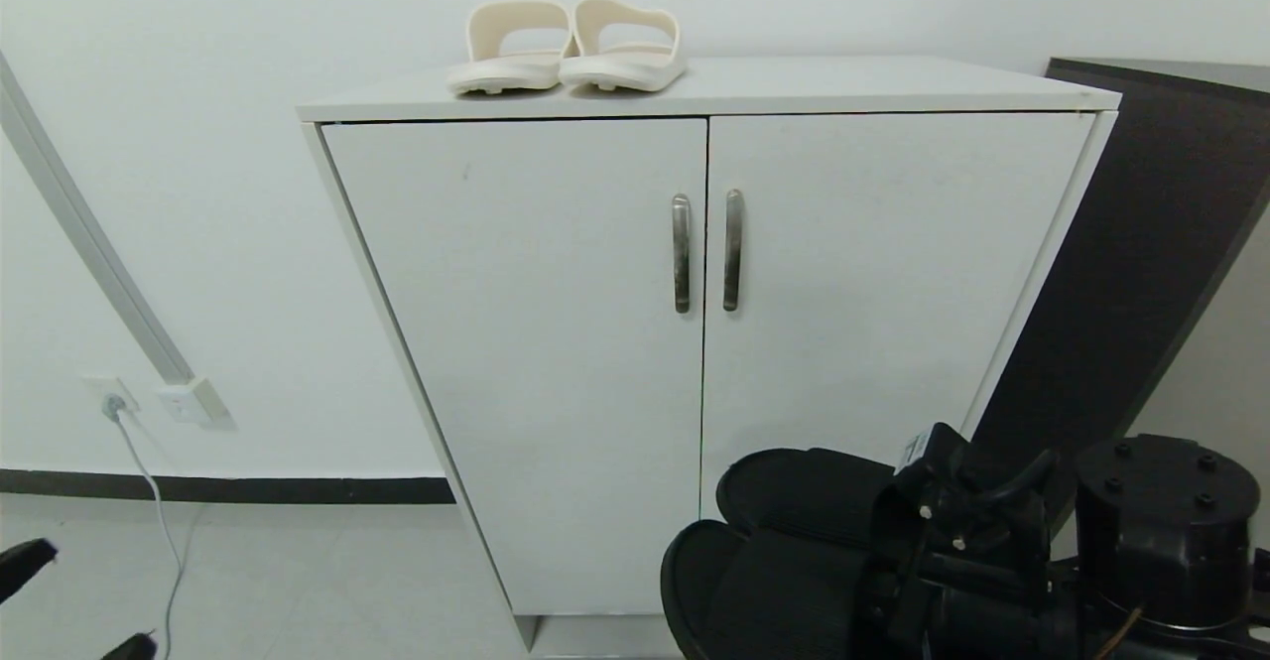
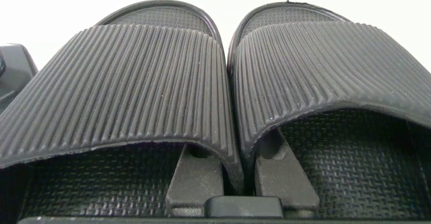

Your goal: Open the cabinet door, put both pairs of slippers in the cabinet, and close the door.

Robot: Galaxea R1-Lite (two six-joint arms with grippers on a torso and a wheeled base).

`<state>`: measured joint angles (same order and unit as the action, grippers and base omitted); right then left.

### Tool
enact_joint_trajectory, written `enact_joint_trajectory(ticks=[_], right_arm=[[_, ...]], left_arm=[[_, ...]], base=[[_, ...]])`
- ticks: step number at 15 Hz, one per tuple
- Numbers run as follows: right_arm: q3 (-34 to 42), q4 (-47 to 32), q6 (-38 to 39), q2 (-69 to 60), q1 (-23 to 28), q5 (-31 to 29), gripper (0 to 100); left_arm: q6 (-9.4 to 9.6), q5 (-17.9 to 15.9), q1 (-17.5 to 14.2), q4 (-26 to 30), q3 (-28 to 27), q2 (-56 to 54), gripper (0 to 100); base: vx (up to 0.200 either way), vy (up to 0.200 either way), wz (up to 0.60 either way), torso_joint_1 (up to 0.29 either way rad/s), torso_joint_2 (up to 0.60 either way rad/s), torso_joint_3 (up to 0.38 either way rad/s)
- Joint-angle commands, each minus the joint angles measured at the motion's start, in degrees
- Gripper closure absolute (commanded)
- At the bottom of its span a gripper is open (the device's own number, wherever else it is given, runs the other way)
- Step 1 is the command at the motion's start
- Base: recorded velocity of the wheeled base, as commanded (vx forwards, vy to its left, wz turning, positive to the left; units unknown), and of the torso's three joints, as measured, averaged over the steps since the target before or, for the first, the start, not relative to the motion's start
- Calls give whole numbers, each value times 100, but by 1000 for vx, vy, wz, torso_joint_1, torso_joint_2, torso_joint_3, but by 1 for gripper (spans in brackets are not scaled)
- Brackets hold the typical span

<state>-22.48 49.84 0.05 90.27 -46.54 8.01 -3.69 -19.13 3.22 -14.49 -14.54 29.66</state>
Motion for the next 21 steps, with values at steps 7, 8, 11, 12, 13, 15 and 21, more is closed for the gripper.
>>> enact_joint_trajectory(ticks=[7,8,11,12,13,15,21], right_arm=[[16,9,4,157,-48,-1,100],[16,26,4,184,-48,-1,100],[33,61,13,184,-48,-10,100],[68,53,21,193,-57,-1,100],[112,61,21,245,-65,8,100],[121,149,13,333,-92,-1,100],[226,281,4,395,-153,-1,100]], left_arm=[[-70,-452,1366,-2163,-1138,3520,0],[-70,-434,1700,-2163,-1288,3617,0],[-88,-434,2385,-2154,-1921,4092,0],[-96,-434,2579,-2154,-2123,4285,0],[-140,-434,2728,-2145,-2334,4470,0],[-378,-434,3000,-2128,-2782,4786,0],[-448,-443,3756,-1600,-4127,5788,0]], base=[[0,0,0,0,0,0],[0,0,0,0,0,0],[0,0,0,0,0,0],[0,0,0,0,0,0],[0,0,0,0,0,0],[0,0,0,0,0,0],[0,0,0,0,0,0]])
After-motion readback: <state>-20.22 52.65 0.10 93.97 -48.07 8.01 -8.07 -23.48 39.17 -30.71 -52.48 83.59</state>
